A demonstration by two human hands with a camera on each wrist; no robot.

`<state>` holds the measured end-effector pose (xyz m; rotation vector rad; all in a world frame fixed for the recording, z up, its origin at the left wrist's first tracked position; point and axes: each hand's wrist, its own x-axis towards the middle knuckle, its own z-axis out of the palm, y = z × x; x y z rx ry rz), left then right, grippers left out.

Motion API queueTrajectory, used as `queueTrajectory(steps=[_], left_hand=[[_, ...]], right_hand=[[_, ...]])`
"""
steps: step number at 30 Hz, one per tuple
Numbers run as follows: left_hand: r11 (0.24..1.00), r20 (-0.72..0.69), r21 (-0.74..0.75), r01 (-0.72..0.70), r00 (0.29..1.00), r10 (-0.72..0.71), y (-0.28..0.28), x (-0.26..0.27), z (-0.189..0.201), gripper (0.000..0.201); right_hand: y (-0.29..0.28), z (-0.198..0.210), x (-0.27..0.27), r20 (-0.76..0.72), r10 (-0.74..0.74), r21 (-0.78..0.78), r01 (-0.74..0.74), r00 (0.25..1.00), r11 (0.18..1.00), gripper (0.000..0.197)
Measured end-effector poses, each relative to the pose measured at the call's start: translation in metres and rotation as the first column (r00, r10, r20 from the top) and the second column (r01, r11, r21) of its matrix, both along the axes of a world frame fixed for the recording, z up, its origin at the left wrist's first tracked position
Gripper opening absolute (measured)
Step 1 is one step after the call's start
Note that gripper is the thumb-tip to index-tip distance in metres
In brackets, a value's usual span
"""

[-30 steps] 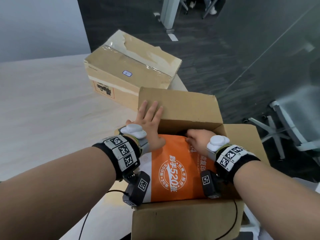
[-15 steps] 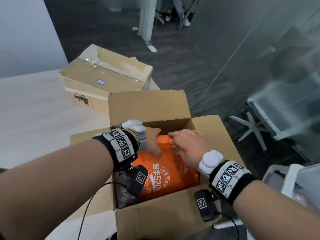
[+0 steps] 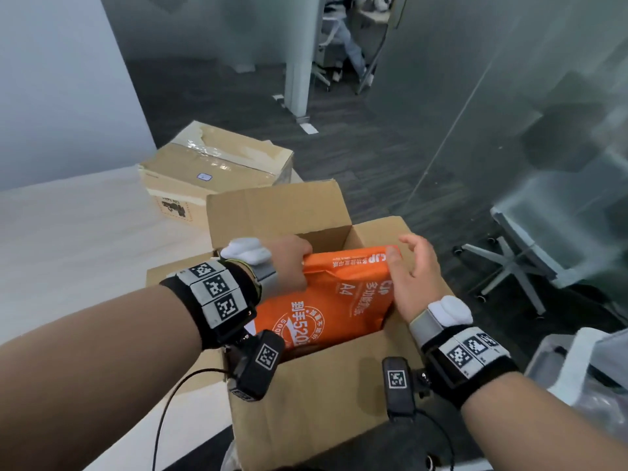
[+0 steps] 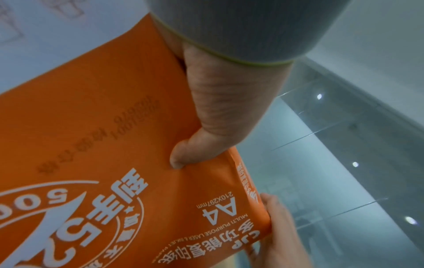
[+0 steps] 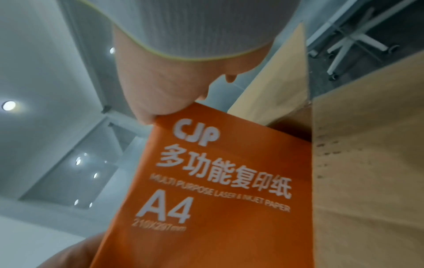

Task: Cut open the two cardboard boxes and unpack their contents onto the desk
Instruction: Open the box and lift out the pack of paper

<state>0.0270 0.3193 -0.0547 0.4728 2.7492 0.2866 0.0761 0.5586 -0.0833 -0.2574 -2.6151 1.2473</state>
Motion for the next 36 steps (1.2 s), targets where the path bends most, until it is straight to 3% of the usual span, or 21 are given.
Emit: queueTrajectory(steps=[4,8,11,15,17,19,22,24,26,31,36], left_hand=[[0.992,-0.115,0.087,-0.089,0.988,0.099,-0.005,0.015,0.038,0.021],[0.960,-0.190,0.187,-0.207,0.951,0.242,-0.020,0.037,0.079,0.027],[0.839,-0.118,0.434,-0.328,0.903,0.414,-0.036,0.054,0.109,0.031],[0.523,0.068,0.727,-0.446,0.804,0.591,-0.071,0.078,0.126,0.042],[0.295,0.215,0.831,-0.472,0.760,0.613,-0.091,0.085,0.121,0.050],[0.075,0.344,0.873,-0.482,0.718,0.605,-0.117,0.090,0.113,0.042],[-0.189,0.499,0.846,-0.498,0.618,0.608,-0.160,0.085,0.093,0.029],[-0.296,0.574,0.803,-0.517,0.536,0.619,-0.196,0.078,0.072,0.046],[-0.349,0.650,0.730,-0.587,0.441,0.619,-0.239,0.071,0.047,0.060],[-0.436,0.783,0.500,-0.748,0.175,0.597,-0.338,0.058,-0.024,0.043],[-0.473,0.820,0.372,-0.799,0.045,0.570,-0.389,0.052,-0.083,0.036]], right_hand=[[0.003,0.007,0.005,-0.084,-0.048,-0.263,0.024,0.995,0.964,0.068],[-0.008,0.018,0.005,-0.192,-0.074,-0.355,0.001,0.979,0.935,0.073],[-0.017,0.023,0.002,-0.205,-0.067,-0.448,-0.033,0.977,0.894,0.086],[-0.051,0.040,0.006,-0.202,0.069,-0.634,-0.184,0.977,0.751,0.109],[-0.078,0.048,0.005,-0.162,0.233,-0.747,-0.273,0.959,0.606,0.098],[-0.115,0.052,0.001,-0.065,0.382,-0.840,-0.257,0.922,0.477,0.080],[-0.164,0.054,-0.009,-0.030,0.497,-0.885,-0.254,0.867,0.390,0.065],[-0.193,0.051,-0.021,-0.001,0.550,-0.884,-0.258,0.835,0.390,0.055],[-0.232,0.046,-0.034,0.068,0.595,-0.866,-0.248,0.801,0.434,0.055],[-0.338,0.004,-0.066,0.330,0.644,-0.767,-0.201,0.690,0.609,0.046],[-0.404,-0.044,-0.087,0.504,0.622,-0.672,-0.180,0.599,0.718,0.045]])
